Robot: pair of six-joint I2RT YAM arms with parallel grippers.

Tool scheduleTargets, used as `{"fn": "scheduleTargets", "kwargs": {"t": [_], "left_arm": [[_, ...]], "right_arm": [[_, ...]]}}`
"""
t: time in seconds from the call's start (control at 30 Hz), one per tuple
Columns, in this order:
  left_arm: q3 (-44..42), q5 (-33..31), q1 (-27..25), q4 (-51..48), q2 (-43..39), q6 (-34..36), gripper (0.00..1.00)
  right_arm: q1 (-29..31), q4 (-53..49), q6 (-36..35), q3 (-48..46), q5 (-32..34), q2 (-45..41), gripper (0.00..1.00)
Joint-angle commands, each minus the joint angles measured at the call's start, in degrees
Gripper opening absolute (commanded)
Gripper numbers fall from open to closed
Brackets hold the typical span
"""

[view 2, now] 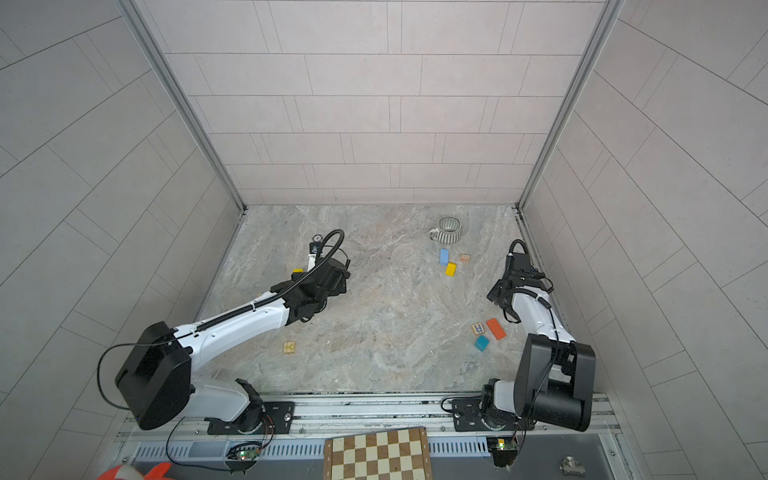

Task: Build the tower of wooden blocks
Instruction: 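Reach the right gripper toward the orange Supermarket block while the left arm moves forward, then close the right gripper on the orange Supermarket block and lift it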

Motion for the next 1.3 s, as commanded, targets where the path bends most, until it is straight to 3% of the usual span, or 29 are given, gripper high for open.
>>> {"fn": "scheduleTargets", "kwargs": {"t": [0.0, 0.47, 0.87, 1.27], "left_arm": [[-1.0, 0.3, 0.1, 4.0, -1.8, 0.2, 1.00], [-0.1, 1.7, 0.1, 3.7, -0.2, 0.4, 1.00], [0.2, 1.7, 0.1, 3.7, 0.2, 0.8, 1.00], [1.1, 1.5, 0.2, 2.8, 1.1, 1.2, 1.00]], "right_arm": [[-1.4, -2.8, 1.9, 2.6, -5.0, 2.8, 0.73], [-2.5, -3.8, 2.5, 9.7, -7.8, 13.6, 0.72], [-2.8, -1.2, 4.8, 12.1, -10.3, 20.1, 0.65], [-3.0, -0.8, 3.5, 13.6, -7.8, 23.4, 0.62]]}}
